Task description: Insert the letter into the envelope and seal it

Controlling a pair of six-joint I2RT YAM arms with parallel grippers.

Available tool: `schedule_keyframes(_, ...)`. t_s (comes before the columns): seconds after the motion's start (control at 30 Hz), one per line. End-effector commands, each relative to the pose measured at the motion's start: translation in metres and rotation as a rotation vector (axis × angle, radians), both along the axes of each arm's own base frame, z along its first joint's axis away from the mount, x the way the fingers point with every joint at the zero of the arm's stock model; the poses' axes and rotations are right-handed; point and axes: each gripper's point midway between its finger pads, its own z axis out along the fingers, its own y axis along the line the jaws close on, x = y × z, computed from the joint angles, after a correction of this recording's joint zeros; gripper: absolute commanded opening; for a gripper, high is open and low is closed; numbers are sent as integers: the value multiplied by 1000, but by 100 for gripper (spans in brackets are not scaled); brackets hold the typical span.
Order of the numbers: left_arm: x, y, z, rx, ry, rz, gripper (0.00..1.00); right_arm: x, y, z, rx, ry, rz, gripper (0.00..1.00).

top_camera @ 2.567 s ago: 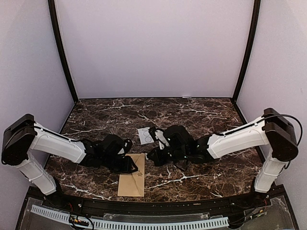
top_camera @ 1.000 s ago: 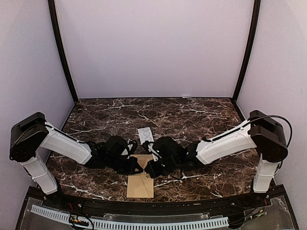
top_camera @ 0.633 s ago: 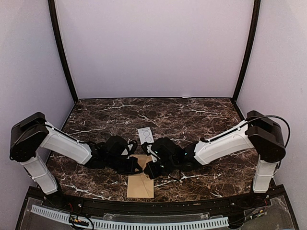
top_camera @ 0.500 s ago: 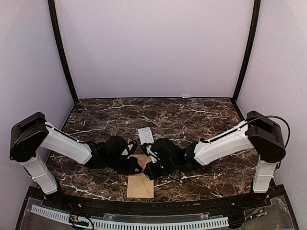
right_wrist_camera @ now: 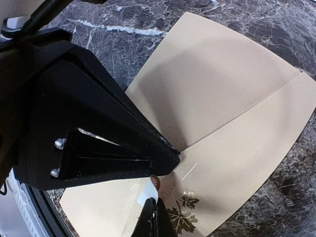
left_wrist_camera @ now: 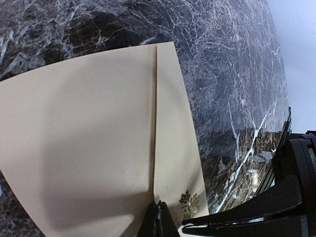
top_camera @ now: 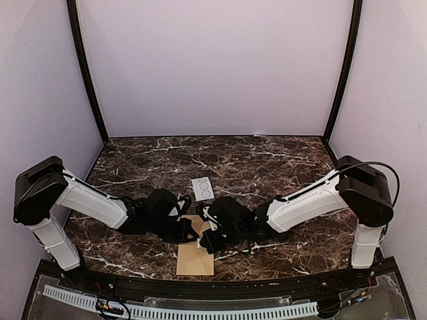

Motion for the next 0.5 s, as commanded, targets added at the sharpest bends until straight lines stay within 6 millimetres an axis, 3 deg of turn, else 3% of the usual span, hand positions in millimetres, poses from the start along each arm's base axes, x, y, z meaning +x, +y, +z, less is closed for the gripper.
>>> schedule_keyframes(0.0, -29, 37, -45, 181, 125, -7, 0, -3, 11, 2, 16, 2, 7, 0)
schedule_keyframes(0.47, -30, 36, -44, 162, 121, -1, 0, -4, 18, -5, 19, 18, 21, 0)
